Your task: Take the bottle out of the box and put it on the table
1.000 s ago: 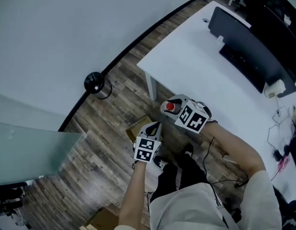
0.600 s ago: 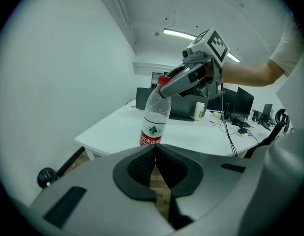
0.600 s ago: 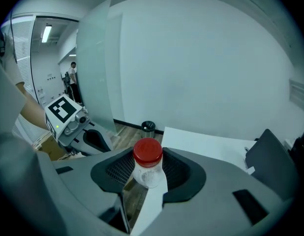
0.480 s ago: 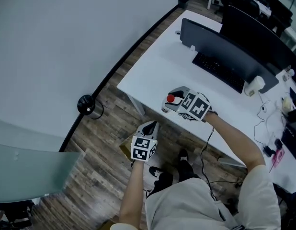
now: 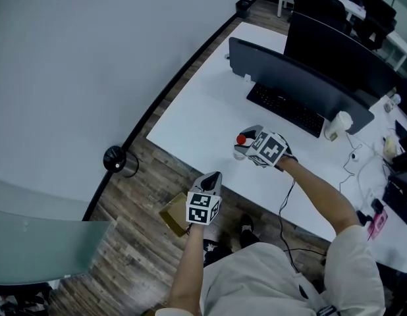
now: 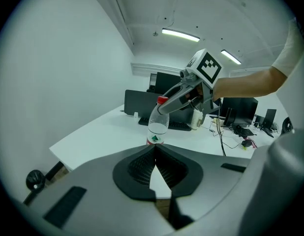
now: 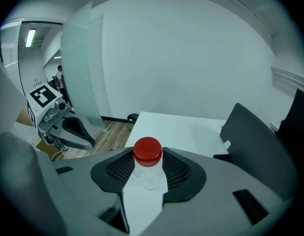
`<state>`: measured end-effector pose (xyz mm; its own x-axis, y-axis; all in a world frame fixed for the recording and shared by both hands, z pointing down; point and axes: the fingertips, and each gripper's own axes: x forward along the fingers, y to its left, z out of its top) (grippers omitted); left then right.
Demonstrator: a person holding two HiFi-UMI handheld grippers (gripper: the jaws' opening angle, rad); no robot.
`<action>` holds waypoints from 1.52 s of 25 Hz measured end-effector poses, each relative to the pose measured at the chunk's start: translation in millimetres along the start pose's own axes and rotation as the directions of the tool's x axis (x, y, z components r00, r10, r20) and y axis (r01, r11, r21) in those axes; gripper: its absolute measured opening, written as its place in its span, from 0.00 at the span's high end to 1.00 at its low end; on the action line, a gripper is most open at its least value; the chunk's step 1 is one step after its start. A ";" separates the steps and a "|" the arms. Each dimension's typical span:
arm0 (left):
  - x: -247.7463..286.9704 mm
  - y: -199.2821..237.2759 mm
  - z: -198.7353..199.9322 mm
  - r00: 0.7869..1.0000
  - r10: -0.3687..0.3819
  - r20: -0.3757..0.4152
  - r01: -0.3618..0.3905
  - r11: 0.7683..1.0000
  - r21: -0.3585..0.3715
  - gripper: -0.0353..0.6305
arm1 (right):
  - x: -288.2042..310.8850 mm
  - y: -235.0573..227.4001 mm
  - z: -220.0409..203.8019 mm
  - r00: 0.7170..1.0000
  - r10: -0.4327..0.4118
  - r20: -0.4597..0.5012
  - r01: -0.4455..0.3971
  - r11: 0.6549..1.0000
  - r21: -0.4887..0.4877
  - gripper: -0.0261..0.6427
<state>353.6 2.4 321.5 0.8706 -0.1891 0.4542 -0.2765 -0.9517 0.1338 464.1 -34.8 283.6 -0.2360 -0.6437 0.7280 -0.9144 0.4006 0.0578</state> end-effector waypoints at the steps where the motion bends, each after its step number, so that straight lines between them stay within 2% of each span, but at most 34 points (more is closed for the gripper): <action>1: 6.9 -5.2 2.2 1.000 0.001 -0.001 -0.001 1.000 -0.002 0.92 | -0.6 -5.3 -8.0 1.000 0.001 -0.003 -0.001 1.000 0.009 0.65; 9: 45.8 -35.3 13.5 0.999 0.031 0.010 -0.030 0.999 -0.016 0.92 | -1.7 -26.7 -48.9 1.000 0.028 0.005 -0.029 0.997 0.071 0.65; 18: 56.4 -43.0 0.4 0.999 0.038 -0.016 -0.039 0.999 -0.034 0.92 | -0.4 -27.1 -57.6 0.998 0.021 0.054 -0.025 0.996 0.081 0.63; 22: 51.7 -43.8 2.8 1.000 0.031 -0.002 -0.032 0.997 -0.064 0.92 | 1.2 -29.6 -53.9 0.998 -0.020 0.062 0.015 0.997 0.080 0.61; 24: 47.7 -44.2 5.1 1.000 0.026 0.011 -0.025 0.997 -0.077 0.92 | 0.6 -29.2 -51.5 0.998 -0.038 0.059 0.033 0.996 0.083 0.56; 27: 40.9 -41.9 5.4 1.000 0.021 0.015 -0.020 0.997 -0.069 0.93 | -2.0 -28.8 -49.7 0.997 -0.063 0.053 0.058 0.993 0.103 0.55; 32: 23.8 -40.4 11.0 0.999 -0.003 0.034 0.004 0.999 -0.053 0.93 | -23.1 -28.4 -55.5 0.989 -0.129 0.068 0.113 0.972 0.207 0.55; 38: 4.3 -44.4 15.8 0.998 -0.047 0.048 0.049 0.998 -0.037 0.93 | -57.6 -6.1 -62.7 0.976 -0.198 0.093 0.160 0.938 0.308 0.55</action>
<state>376.0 40.0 303.6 0.9012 -0.1553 0.4047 -0.2485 -0.9501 0.1888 504.0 40.7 284.1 -0.0803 -0.7680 0.6354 -0.9967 0.0716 -0.0394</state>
